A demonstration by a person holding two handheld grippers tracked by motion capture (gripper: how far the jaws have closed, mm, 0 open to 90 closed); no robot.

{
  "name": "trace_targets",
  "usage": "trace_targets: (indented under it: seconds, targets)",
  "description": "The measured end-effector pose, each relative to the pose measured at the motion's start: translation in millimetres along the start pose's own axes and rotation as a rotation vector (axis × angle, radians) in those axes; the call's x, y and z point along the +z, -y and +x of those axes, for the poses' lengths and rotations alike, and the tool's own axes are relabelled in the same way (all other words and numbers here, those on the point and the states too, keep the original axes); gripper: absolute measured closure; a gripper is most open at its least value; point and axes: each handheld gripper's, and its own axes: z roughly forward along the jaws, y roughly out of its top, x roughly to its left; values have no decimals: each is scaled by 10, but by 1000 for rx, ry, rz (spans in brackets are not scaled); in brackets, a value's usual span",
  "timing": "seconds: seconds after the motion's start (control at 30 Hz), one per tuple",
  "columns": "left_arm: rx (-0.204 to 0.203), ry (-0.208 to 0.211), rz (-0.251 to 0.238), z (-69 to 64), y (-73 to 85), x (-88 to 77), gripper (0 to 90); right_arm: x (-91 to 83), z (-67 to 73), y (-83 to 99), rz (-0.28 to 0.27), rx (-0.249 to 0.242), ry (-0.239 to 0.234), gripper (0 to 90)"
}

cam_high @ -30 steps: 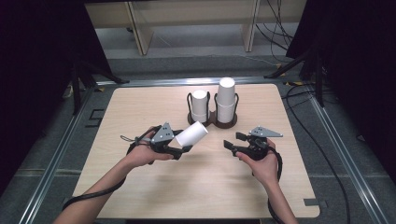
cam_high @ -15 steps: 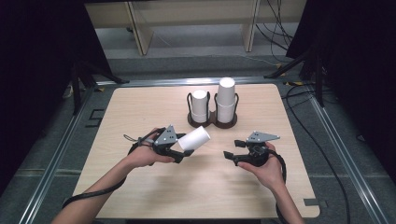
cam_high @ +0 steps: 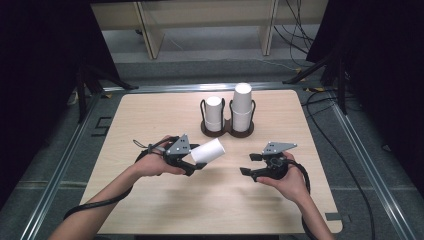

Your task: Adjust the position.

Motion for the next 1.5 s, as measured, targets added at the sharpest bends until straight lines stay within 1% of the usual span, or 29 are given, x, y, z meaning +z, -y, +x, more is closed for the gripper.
trace_targets:
  seconds: [0.03,0.07,0.1,0.17,0.27,0.3,0.37,0.43,0.47,0.5,0.57,0.6,0.63,0.67,0.7,0.73,0.77,0.87,0.9,0.97,1.07,1.2,1.23,1.27,1.3,1.4,1.43,1.47,1.5]
  targets:
    - [1,6,-4,-1,-3,4,323,4,2,3,6,3,-8,286]
    - [6,8,7,-8,-14,-6,323,7,1,5,8,-5,-6,287]
    - [11,11,11,-9,-20,-8,323,11,7,5,13,-3,-20,290]
    - [15,16,12,-16,-25,-6,323,10,11,-5,19,-21,-23,292]
    - [35,36,34,-15,-41,-9,323,6,28,-23,30,-25,-36,295]
    - [36,42,28,-17,-43,-3,323,4,29,-27,32,-27,-38,295]
    - [53,51,49,-10,-60,-15,324,3,30,-31,40,-26,-52,297]
    - [61,66,50,-5,-66,-11,324,1,29,-32,47,-37,-59,297]
    - [64,64,55,-11,-75,-14,324,-4,40,-29,52,-29,-59,298]
    - [66,64,60,-12,-80,-16,324,-7,35,-28,55,-41,-59,298]
    - [75,74,61,-11,-87,-15,324,-11,36,-28,55,-44,-60,297]
    - [84,75,69,-7,-94,-19,324,-12,51,-25,61,-24,-70,298]
    - [82,82,68,-14,-98,-17,324,-14,38,-29,59,-47,-64,297]
    - [87,84,76,-20,-105,-22,324,-13,38,-30,61,-46,-68,297]
    - [88,89,75,-22,-106,-21,324,-11,49,-30,67,-30,-75,297]
    - [92,99,77,-22,-108,-22,323,-13,45,-32,72,-32,-69,297]
    - [96,103,83,-25,-110,-28,323,-5,30,-40,67,-65,-73,296]
    - [109,114,103,-24,-112,-48,324,-8,47,-56,85,-45,-85,296]
    - [111,115,108,-21,-115,-54,324,-6,38,-65,83,-57,-85,296]
    - [113,124,113,-15,-122,-62,324,-5,38,-72,82,-60,-84,297]
    - [130,134,131,-13,-142,-80,324,0,36,-74,85,-70,-86,297]
    - [146,152,149,-31,-151,-74,324,-1,36,-63,91,-61,-90,298]
    - [146,156,150,-36,-151,-70,324,-1,49,-53,94,-44,-91,298]
    - [146,163,156,-40,-152,-67,324,1,49,-50,95,-45,-93,298]
    - [153,180,171,-34,-159,-69,324,3,38,-47,94,-59,-95,299]
    - [160,170,173,-50,-161,-54,324,0,35,-42,98,-61,-93,299]
    - [165,171,177,-49,-166,-53,324,-3,35,-42,97,-60,-94,300]
    - [166,184,190,-43,-174,-54,324,-3,37,-42,96,-56,-93,300]
    - [171,177,189,-51,-174,-50,324,-4,38,-44,98,-57,-92,301]
